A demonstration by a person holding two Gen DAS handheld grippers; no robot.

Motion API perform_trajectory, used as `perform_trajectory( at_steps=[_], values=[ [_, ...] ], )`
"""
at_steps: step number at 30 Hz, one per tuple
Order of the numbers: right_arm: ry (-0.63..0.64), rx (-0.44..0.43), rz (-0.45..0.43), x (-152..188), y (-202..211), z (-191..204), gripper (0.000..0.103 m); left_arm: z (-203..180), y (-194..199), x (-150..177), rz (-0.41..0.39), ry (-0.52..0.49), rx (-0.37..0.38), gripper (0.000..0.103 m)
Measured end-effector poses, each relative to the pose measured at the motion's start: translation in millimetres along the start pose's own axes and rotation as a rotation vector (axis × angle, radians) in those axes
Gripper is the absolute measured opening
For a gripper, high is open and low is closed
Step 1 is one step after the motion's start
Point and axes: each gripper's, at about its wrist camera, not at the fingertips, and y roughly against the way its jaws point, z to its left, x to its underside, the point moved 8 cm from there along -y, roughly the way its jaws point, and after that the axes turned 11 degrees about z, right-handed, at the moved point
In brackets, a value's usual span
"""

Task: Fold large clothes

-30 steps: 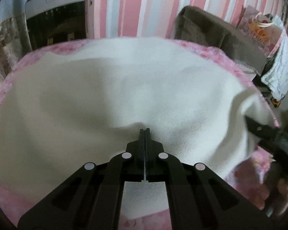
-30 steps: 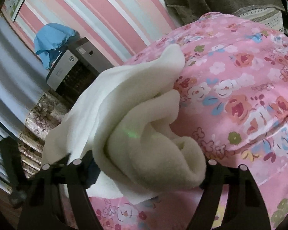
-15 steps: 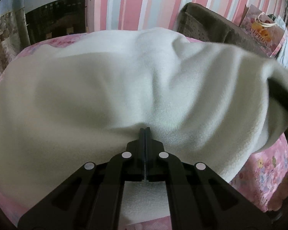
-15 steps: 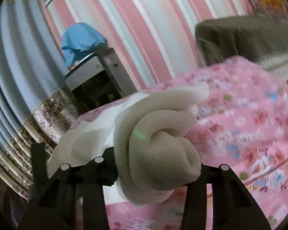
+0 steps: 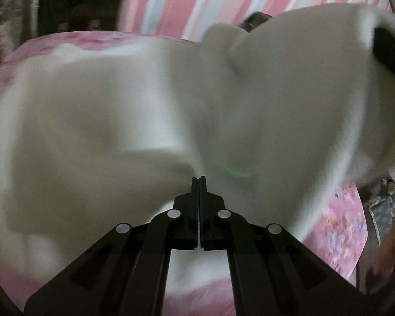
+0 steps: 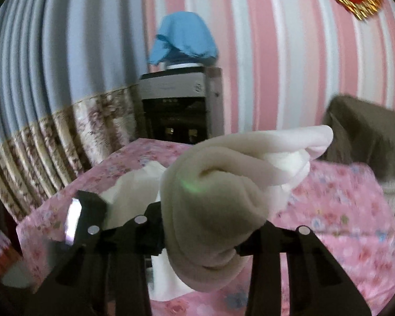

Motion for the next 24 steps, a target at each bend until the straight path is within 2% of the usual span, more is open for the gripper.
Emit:
perform_trajectory(
  at_steps=[1,3,6,8,11,14,16,18,19,22,23,24],
  values=[
    [0.028,-0.005,0.002,-4,0,9,0.037,14,21,6,-0.024,-0.003,0.003,0.0],
    [0.092,-0.011,0.015,-9,-6,29,0.037,43,51,12,-0.063,-0.002,-0.056,0.0],
    [0.208,-0.043,0.049,-13,-20,72,0.036,103,94,15,-0.108,0.001,-0.228,0.0],
    [0.303,-0.073,0.079,-13,-33,109,0.035,143,121,15,-0.13,0.028,-0.315,0.0],
    [0.438,-0.145,0.143,-4,-56,165,0.034,183,152,15,-0.154,0.051,-0.423,0.0],
    [0.532,-0.216,0.242,20,-84,204,0.034,206,171,21,-0.157,0.078,-0.465,0.0],
    [0.571,-0.229,0.345,44,-117,218,0.034,209,172,23,-0.152,0.085,-0.452,0.001],
    [0.57,-0.23,0.377,56,-135,222,0.035,212,171,24,-0.152,0.084,-0.453,0.004],
    [0.549,-0.244,0.373,55,-135,222,0.037,212,169,23,-0.152,0.085,-0.449,0.009],
    [0.51,-0.269,0.371,48,-119,219,0.052,210,166,25,-0.144,0.087,-0.432,0.023],
    [0.502,-0.286,0.358,45,-108,218,0.064,206,167,25,-0.15,0.083,-0.432,0.032],
    [0.486,-0.314,0.332,41,-89,214,0.071,204,169,25,-0.158,0.08,-0.431,0.038]
  ],
)
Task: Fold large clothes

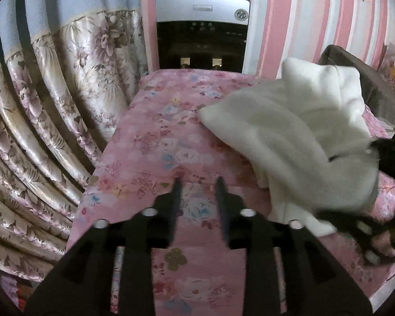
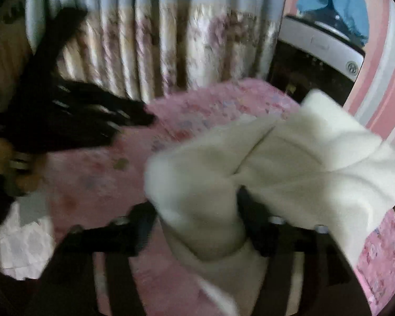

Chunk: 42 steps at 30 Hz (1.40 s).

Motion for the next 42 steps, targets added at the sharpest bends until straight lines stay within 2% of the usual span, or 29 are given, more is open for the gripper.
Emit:
perform_trajectory(
  at_steps=[1,2,5,8,12,15,18,19,20,21,22,23,24,27,28,29,31,34,36,37,38,39,40,41,42],
  values=[
    [-0.013,-0.002,-0.032,3,18,-2,0.074,0,3,-2,-0.01,0.0,0.001,0.048],
    [-0.022,-0.002,-0.059,6,31,-4,0.078,0,8,-5,-0.028,-0.001,0.0,0.054],
    [-0.088,0.011,-0.175,22,84,-26,0.081,-4,18,-13,-0.059,-0.006,0.01,0.065],
    [-0.228,0.101,-0.228,43,108,-77,0.083,-11,27,-23,-0.079,-0.007,0.041,0.071],
    [-0.521,0.102,-0.226,91,94,-148,0.083,-38,35,-33,-0.088,-0.035,0.122,0.076],
    [-0.626,0.085,-0.237,113,76,-168,0.083,-73,36,-33,-0.075,-0.108,0.164,0.077],
    [-0.691,0.042,-0.256,124,58,-170,0.081,-103,30,-27,-0.059,-0.178,0.166,0.079],
    [-0.706,0.011,-0.257,125,50,-166,0.081,-107,26,-25,-0.053,-0.188,0.159,0.078],
    [-0.71,-0.014,-0.247,125,42,-163,0.072,-113,17,-24,-0.037,-0.207,0.14,0.064],
    [-0.71,-0.025,-0.233,124,34,-160,0.054,-116,8,-23,-0.022,-0.218,0.132,0.054],
    [-0.702,-0.037,-0.214,124,26,-155,0.046,-118,-4,-23,0.009,-0.222,0.13,0.035],
    [-0.688,-0.04,-0.201,120,18,-151,0.033,-116,-12,-22,0.031,-0.212,0.142,0.028],
    [-0.664,-0.005,-0.193,117,13,-148,0.029,-111,-19,-22,0.046,-0.191,0.152,0.027],
    [-0.6,0.046,-0.181,106,9,-143,0.023,-89,-28,-22,0.047,-0.142,0.143,0.023],
    [-0.579,0.061,-0.172,102,5,-144,0.023,-83,-33,-19,0.054,-0.13,0.13,0.017],
    [-0.547,0.09,-0.155,102,-1,-145,0.023,-74,-44,-11,0.08,-0.11,0.1,0.017],
    [-0.545,0.093,-0.142,103,-6,-144,0.023,-69,-62,2,0.126,-0.067,0.126,0.013],
    [-0.533,0.145,-0.146,105,-4,-139,0.024,-72,-59,7,0.087,-0.058,0.108,0.011],
    [-0.562,0.116,-0.167,105,7,-138,0.03,-74,-50,4,0.066,-0.051,0.102,0.013],
    [-0.585,0.095,-0.183,108,16,-138,0.034,-73,-42,2,0.047,-0.054,0.097,0.019],
    [-0.609,0.087,-0.212,110,27,-137,0.049,-71,-35,0,0.031,-0.059,0.086,0.027],
    [-0.629,0.092,-0.245,114,38,-138,0.071,-67,-28,-2,0.013,-0.059,0.072,0.047],
    [-0.647,0.105,-0.276,119,48,-139,0.079,-61,-20,-4,-0.009,-0.054,0.054,0.071],
    [-0.66,0.12,-0.298,124,57,-139,0.081,-53,-10,-5,-0.037,-0.041,0.035,0.088],
    [-0.671,0.138,-0.314,129,66,-140,0.082,-46,-5,-7,-0.047,-0.029,0.033,0.093]
  ],
)
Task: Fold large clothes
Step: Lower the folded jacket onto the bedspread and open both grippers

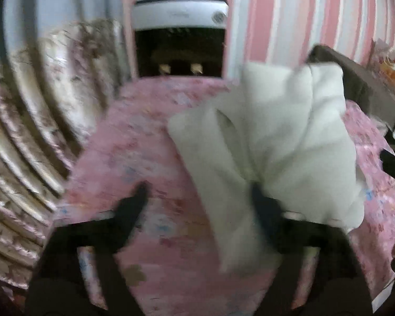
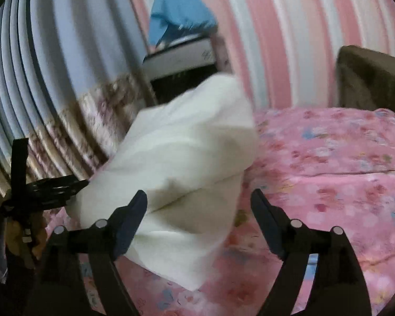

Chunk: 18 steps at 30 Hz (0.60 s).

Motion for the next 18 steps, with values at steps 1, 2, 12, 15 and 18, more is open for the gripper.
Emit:
perform_trajectory(
  at_steps=[1,2,12,15,18],
  values=[
    [-0.01,0.011,-0.009,1,5,-3,0.082,3,4,0,-0.004,0.012,0.01,0.096],
    [-0.023,0.024,-0.013,3,8,-6,0.085,8,8,2,0.001,0.026,0.032,0.097],
    [-0.112,0.04,-0.019,32,-9,-4,0.088,-7,7,19,0.025,0.027,0.134,0.1],
    [-0.121,0.039,-0.026,35,-12,0,0.088,-16,8,16,0.03,0.02,0.175,0.1],
    [-0.116,0.044,-0.027,35,-14,2,0.088,-24,7,9,0.014,-0.011,0.158,0.1]
  ],
)
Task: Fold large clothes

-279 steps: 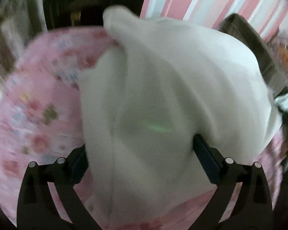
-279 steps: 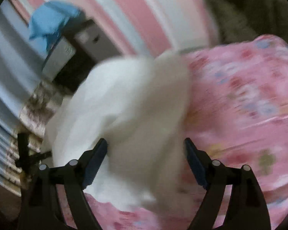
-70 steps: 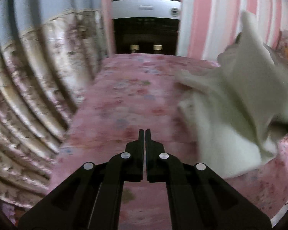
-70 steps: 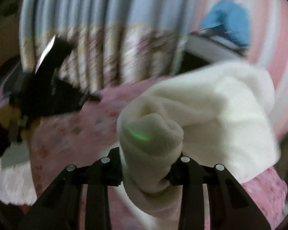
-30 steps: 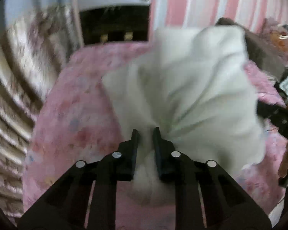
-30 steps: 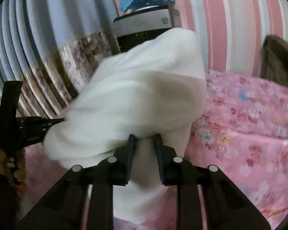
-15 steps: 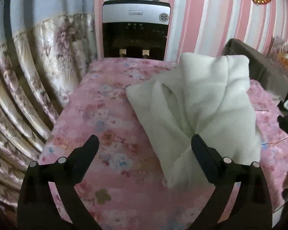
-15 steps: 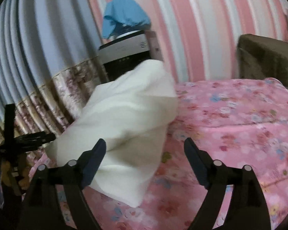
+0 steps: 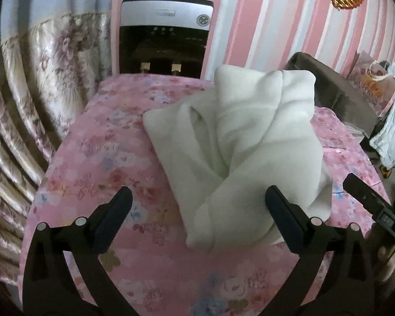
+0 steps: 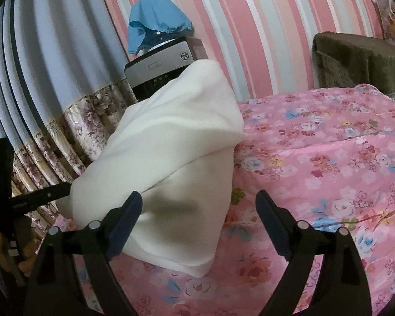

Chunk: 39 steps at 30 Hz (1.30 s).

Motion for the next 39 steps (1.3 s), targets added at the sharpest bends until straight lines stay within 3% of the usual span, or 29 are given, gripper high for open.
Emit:
perform_trajectory(
  at_steps=[4,11,17,22,24,25,26,27,28,30,33,36,39],
  values=[
    [0.004,0.045,0.012,2,-6,-3,0.088,-4,-30,3,0.053,-0.049,-0.009,0.1],
    [0.001,0.016,0.106,17,-24,-8,0.089,-8,-70,19,0.114,-0.105,0.13,0.1],
    [0.025,0.005,0.126,14,-43,-3,0.089,-7,-89,20,0.191,-0.058,0.288,0.1],
    [0.021,-0.058,0.193,13,-70,-4,0.088,-9,-92,19,0.193,-0.054,0.318,0.1],
    [0.006,-0.109,0.214,11,-79,-6,0.088,-12,-90,17,0.183,-0.067,0.329,0.093],
    [0.001,-0.128,0.23,10,-84,-7,0.088,-14,-88,17,0.185,-0.068,0.345,0.084],
    [-0.002,-0.146,0.244,10,-89,-7,0.085,-18,-84,16,0.19,-0.073,0.368,0.073],
    [0.007,-0.179,0.248,9,-93,-4,0.074,-22,-82,16,0.189,-0.081,0.369,0.069],
    [0.022,-0.166,0.238,7,-93,-3,0.072,-26,-80,15,0.182,-0.098,0.351,0.065],
    [0.085,-0.135,0.216,4,-88,5,0.057,-32,-74,15,0.16,-0.111,0.297,0.061],
    [0.157,-0.128,0.185,-3,-77,14,0.044,-37,-68,11,0.13,-0.097,0.267,0.053],
    [0.255,-0.096,0.122,-16,-63,23,0.039,-46,-59,6,0.077,-0.09,0.208,0.049],
    [0.299,-0.081,0.021,-40,-38,20,0.036,-62,-51,-2,0.04,-0.065,0.204,0.047]
  ],
)
